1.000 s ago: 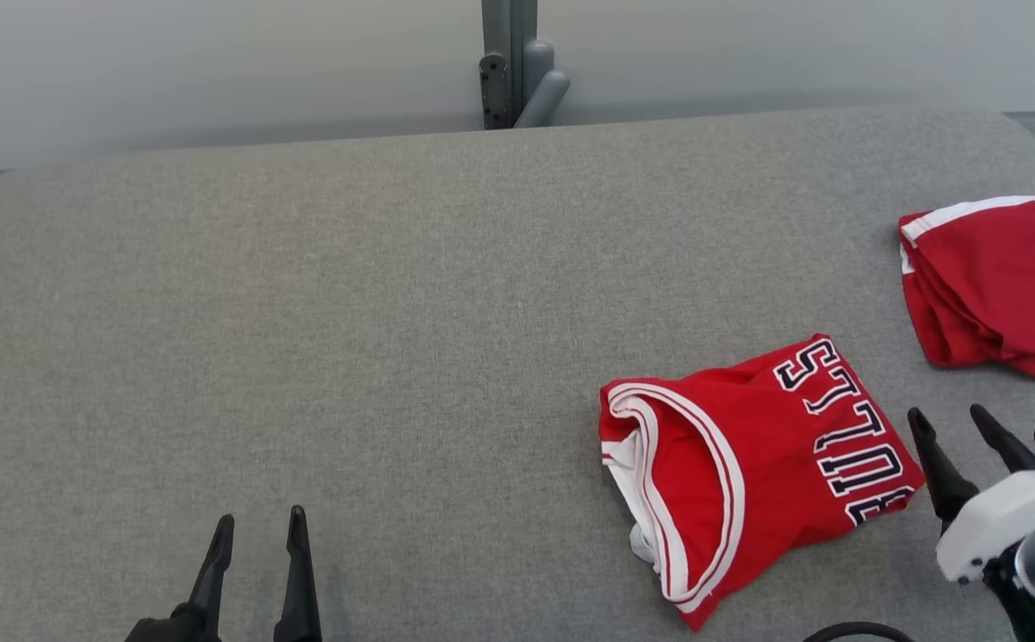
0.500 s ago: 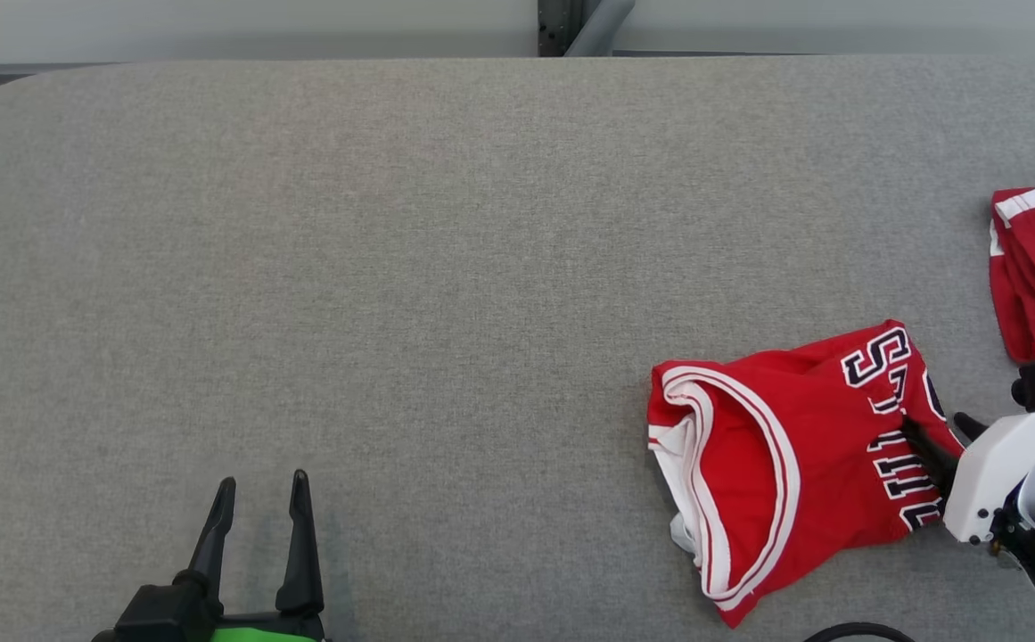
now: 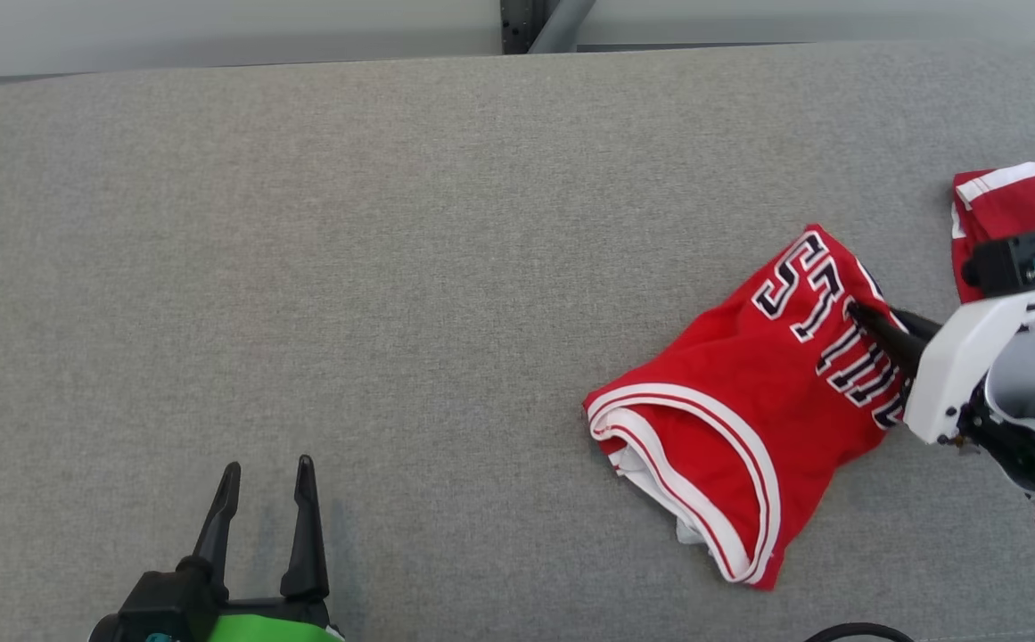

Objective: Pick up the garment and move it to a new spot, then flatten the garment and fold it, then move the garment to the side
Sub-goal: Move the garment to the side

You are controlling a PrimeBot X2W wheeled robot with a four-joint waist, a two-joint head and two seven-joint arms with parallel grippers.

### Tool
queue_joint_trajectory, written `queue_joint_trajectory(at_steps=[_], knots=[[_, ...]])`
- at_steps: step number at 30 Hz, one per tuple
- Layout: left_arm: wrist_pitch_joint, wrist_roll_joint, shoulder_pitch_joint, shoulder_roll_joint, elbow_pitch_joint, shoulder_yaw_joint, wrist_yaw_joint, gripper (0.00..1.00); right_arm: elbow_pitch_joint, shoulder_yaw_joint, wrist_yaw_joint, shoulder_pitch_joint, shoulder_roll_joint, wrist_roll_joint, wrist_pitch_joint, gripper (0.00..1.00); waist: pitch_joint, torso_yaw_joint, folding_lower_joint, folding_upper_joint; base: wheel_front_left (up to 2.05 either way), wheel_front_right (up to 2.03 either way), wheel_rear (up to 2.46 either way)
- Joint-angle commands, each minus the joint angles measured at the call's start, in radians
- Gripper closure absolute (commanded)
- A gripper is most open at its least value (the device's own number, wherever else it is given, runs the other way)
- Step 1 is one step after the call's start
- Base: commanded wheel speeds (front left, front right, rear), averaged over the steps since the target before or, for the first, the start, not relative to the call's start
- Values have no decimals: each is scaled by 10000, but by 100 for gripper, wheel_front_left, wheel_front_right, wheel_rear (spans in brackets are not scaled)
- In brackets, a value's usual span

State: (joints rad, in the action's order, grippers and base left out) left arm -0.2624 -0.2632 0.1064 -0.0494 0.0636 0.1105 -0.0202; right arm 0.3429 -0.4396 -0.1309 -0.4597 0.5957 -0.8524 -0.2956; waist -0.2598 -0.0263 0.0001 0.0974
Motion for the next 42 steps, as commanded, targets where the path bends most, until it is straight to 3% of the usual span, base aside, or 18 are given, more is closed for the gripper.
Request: queue_joint_trajectory(at_steps=[1, 7, 14, 26, 35, 42], knots=[[-26, 17, -158, -24, -4, 24, -29, 0, -124, -118, 4, -284, 113, -105, -55, 100, 45, 210, -1, 1, 0, 0, 0], [-26, -38, -283, -26, 19, 104, 2, 0, 234, -374, 4, -1819, 390, 58, -612, 100, 48, 285, -1, 1, 0, 0, 0], [-26, -42, -330, -24, -41, 172, -36, 0, 1431, 415, 4, -2865, 643, 96, -770, 100, -340, 415, -1, 1, 0, 0, 0], [-26, 315, -737, -24, -77, -77, -264, 0, 2708, 2182, 4, -3550, 929, 404, -81, 100, -1086, 813, -1, 1, 0, 0, 0], [-26, 541, -847, -24, -10, -177, -408, 0, 2986, 3242, 4, -3810, 1062, 431, -351, 100, -1338, 898, -1, 1, 0, 0, 0], [-26, 785, -984, -24, 83, -352, -545, 0, 3676, 3963, 4, -3827, 1236, 1082, -546, 100, -1521, 693, -1, 1, 0, 0, 0]])
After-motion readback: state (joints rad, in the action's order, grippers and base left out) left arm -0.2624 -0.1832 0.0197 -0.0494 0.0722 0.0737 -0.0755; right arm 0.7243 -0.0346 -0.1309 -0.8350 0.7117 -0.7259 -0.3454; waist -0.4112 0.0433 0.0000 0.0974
